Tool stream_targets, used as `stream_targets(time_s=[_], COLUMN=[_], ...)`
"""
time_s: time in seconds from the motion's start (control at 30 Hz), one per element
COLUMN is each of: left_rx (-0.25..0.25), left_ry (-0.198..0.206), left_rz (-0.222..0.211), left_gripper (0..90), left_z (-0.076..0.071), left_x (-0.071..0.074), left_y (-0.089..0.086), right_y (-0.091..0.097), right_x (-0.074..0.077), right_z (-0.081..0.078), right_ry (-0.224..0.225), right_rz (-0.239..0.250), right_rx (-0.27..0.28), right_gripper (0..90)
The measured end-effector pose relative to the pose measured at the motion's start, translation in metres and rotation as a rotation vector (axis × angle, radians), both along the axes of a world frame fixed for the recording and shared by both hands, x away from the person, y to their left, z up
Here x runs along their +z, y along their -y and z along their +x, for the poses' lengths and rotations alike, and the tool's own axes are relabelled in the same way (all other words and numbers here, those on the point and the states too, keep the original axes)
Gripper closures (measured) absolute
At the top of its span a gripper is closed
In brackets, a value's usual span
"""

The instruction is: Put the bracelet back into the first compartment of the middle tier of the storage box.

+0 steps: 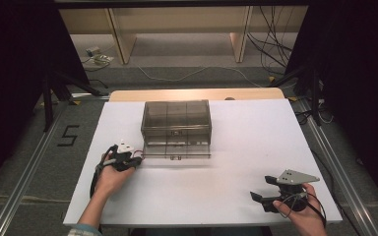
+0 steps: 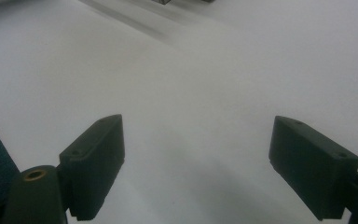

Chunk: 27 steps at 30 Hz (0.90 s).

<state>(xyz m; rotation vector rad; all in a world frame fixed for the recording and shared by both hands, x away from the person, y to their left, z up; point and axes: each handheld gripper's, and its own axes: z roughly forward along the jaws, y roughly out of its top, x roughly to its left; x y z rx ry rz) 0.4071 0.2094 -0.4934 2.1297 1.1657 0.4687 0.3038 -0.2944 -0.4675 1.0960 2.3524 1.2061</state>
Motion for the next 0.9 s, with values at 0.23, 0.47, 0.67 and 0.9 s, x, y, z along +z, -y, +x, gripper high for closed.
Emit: stream_targets(time_s=[0.23,0.47,0.67,0.9], left_rx=[0.010,0.010,0.015,0.024], left_ry=[0.014,0.032,0.051,0.060], left_rz=[0.029,0.039,0.036,0.056], left_gripper=[88.0,88.1,88.2,88.2], left_z=[-0.002,-0.006,-0.009,-0.012], left_x=[0.001,0.004,0.009,0.011], left_y=[0.004,0.010,0.009,0.007], right_y=[0.000,0.000,0.001,0.000], right_x=[0.000,0.001,0.001,0.001], right_z=[0.000,0.000,0.000,0.000], right_ry=[0.000,-0.002,-0.003,-0.001], right_rz=[0.002,0.000,-0.005,-0.001], right_rx=[0.000,0.000,0.002,0.002], right_gripper=[18.9,19.0,19.0,19.0])
